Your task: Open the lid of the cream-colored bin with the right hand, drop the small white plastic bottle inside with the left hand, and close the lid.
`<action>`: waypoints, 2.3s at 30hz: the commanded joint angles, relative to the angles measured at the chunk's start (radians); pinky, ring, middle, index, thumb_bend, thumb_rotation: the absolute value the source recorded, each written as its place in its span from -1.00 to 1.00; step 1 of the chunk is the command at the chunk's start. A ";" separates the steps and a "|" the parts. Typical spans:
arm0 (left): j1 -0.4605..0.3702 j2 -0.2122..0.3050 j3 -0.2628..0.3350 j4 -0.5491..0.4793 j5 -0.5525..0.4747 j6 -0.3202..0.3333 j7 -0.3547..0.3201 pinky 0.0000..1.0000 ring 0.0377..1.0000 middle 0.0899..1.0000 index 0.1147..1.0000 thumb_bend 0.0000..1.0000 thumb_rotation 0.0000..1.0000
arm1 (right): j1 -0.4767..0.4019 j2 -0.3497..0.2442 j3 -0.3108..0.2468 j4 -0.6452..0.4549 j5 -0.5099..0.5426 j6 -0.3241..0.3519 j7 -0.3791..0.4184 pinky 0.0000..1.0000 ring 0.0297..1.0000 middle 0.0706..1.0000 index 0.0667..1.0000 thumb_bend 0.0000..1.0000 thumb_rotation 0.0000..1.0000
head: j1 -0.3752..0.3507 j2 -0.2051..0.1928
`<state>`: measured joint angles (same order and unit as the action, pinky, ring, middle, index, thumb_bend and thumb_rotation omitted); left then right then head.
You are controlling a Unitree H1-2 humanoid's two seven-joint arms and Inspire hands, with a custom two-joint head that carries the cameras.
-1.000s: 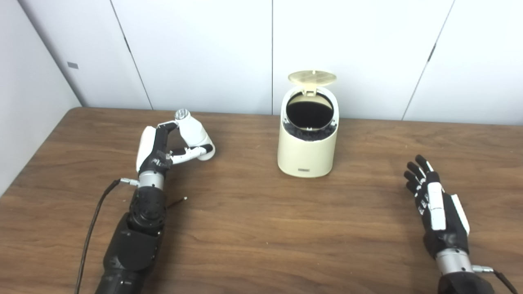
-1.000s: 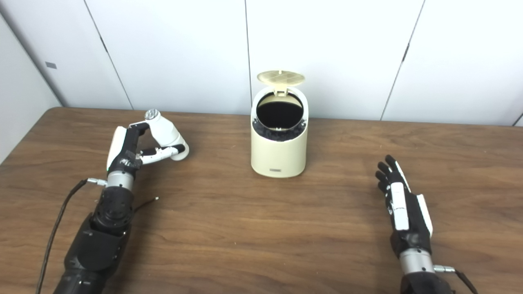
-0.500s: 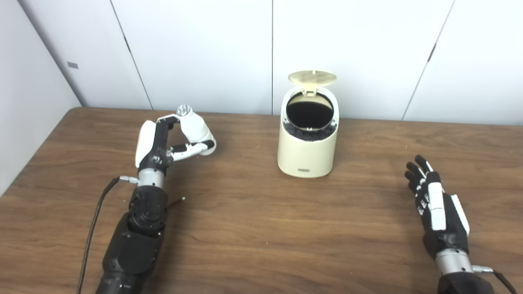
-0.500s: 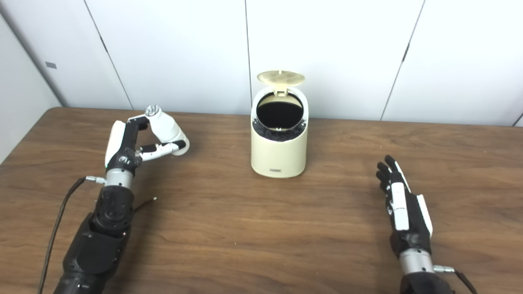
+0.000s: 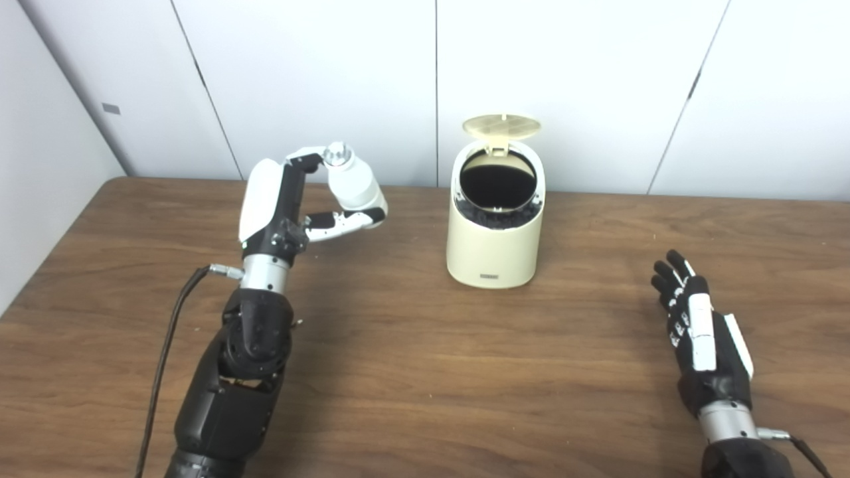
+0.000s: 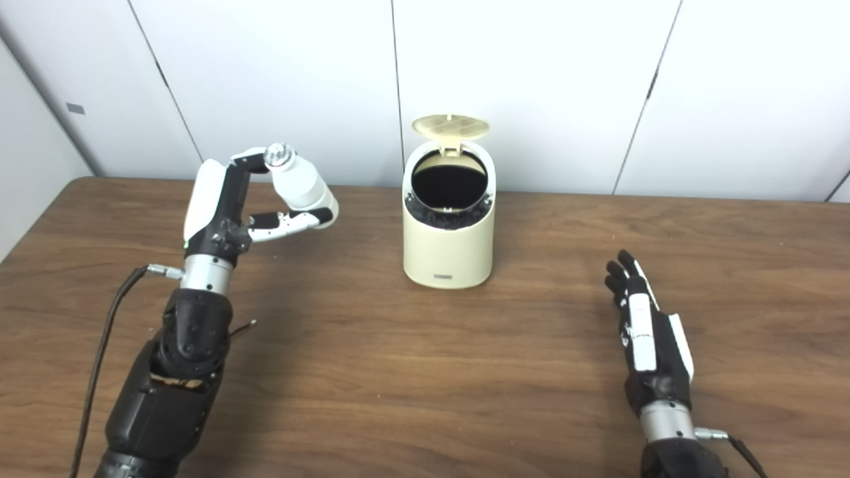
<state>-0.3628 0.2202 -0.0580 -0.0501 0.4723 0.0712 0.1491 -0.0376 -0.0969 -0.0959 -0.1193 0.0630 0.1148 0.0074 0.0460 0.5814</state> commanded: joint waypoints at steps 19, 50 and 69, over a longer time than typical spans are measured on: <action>-0.092 -0.068 0.006 -0.091 -0.044 -0.042 -0.031 -0.23 -0.12 -0.01 -0.18 0.03 -1.00 | -0.025 0.004 0.005 -0.020 -0.014 -0.028 -0.007 0.96 0.89 0.84 0.88 0.07 1.00 | -0.011 -0.005; -0.162 -0.245 -0.129 0.027 0.122 -0.088 0.051 -0.21 -0.14 -0.11 -0.17 0.05 -1.00 | -0.043 0.038 0.024 0.006 -0.016 -0.050 -0.023 0.99 0.90 0.82 0.86 0.04 1.00 | -0.067 -0.019; -0.228 -0.229 -0.151 0.294 0.207 -0.262 0.287 -0.36 -0.27 -0.28 -0.16 0.05 -1.00 | -0.049 0.054 0.025 0.006 -0.004 -0.054 -0.034 0.90 0.87 0.78 0.85 0.08 0.92 | -0.086 -0.032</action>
<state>-0.5314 -0.0019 -0.2144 0.2473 0.6705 -0.1501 0.3969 -0.0573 -0.0504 -0.0711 -0.0913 0.0526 0.0878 -0.0307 -0.0383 0.5492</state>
